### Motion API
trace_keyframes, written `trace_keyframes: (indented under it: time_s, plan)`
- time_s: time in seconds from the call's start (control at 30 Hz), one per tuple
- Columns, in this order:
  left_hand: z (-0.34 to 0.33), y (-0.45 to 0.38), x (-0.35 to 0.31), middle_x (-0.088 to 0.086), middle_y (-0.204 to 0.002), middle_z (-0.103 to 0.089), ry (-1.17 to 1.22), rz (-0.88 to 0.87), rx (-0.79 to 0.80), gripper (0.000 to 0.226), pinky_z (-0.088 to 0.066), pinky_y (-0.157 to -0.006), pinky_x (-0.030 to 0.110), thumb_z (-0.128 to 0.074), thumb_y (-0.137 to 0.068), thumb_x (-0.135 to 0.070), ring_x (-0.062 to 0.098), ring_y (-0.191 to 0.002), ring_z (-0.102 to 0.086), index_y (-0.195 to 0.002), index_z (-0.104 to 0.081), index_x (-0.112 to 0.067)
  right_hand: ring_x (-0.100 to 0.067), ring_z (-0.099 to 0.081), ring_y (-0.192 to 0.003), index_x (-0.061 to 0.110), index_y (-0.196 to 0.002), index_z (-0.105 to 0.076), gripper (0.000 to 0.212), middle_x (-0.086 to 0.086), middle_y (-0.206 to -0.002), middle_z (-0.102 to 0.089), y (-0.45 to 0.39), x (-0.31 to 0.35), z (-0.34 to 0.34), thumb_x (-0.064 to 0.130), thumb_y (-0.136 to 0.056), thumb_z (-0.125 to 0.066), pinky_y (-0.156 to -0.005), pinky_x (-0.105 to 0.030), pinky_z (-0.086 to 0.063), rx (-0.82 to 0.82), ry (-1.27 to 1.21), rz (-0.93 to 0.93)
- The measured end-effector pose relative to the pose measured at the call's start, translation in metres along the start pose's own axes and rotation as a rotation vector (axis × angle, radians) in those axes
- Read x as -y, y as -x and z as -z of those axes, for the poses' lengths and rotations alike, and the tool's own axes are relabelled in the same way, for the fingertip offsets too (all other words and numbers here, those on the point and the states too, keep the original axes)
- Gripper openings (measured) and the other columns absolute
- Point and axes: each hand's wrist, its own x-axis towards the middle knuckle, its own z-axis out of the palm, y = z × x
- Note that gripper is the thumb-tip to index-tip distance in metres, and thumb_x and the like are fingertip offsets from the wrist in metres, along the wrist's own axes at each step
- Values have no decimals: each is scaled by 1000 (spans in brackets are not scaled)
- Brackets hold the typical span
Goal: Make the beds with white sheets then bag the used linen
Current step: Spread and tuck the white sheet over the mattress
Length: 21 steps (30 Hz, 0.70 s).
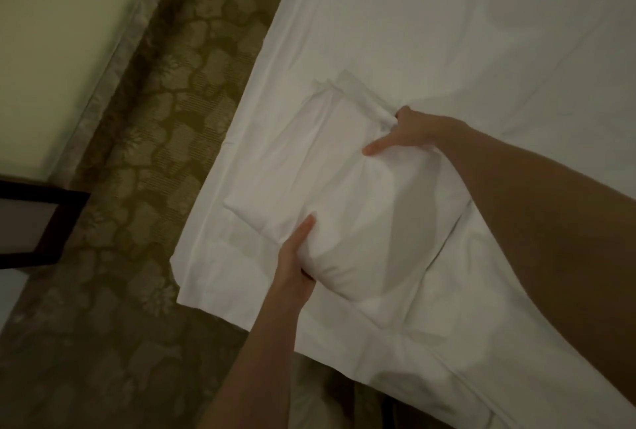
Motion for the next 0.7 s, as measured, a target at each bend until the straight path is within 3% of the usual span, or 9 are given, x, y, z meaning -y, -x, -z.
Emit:
trace_keyframes:
  time_s: [0.1, 0.23, 0.33, 0.5, 0.6, 0.7]
  plan:
    - [-2, -1, -1, 9, -123, -66, -21, 16, -66, 54, -44, -105, 47, -72, -79, -24, 28, -116, -62, -129, -60, -10, -25, -52, -109, 8, -137, -42, 96, -6, -132, -50, 6, -2, -6, 56, -64, -81, -92, -33, -43, 14, -143, 30]
    - [4, -4, -4, 11, -123, -67, -77, -14, -129, 62, -44, -105, 49, -81, -69, -26, 30, -115, -62, -126, -63, -9, -29, -52, -118, 8, -138, -45, 91, -9, -137, -50, 20, -8, -17, 51, -66, -81, -96, -36, -44, 89, -273, -9]
    - [8, 0, -16, 12, -121, -67, -130, -18, -163, 62, -45, -104, 49, -80, -66, -24, 31, -113, -63, -123, -64, -8, -21, -64, -88, 11, -123, -58, 63, -8, -114, -65, 38, -11, -25, 33, -70, -84, -69, -30, -52, 147, -457, -24]
    - [-6, 2, -62, 8, -117, -70, -289, -87, -163, 80, -46, -102, 49, -91, -46, -30, 31, -112, -64, -120, -67, -10, -13, -61, -74, 16, -112, -58, 45, 0, -94, -64, 68, -19, -17, 22, -74, -82, -56, -25, -48, 146, -648, -5]
    - [-37, 6, -89, 7, -117, -70, -405, -112, -75, 74, -47, -100, 48, -88, -53, -30, 30, -111, -64, -122, -66, -12, -15, -64, -83, 16, -116, -57, 53, -2, -104, -67, 85, -30, 6, 26, -72, -83, -62, -28, -51, 102, -763, 26]
    - [-86, 10, -106, 8, -115, -70, -496, -156, 11, 63, -52, -92, 44, -82, -63, -24, 29, -105, -67, -122, -64, -11, -19, -66, -91, 16, -121, -57, 62, -2, -109, -67, 106, -49, 34, 30, -68, -86, -78, -34, -55, -13, -871, 60]
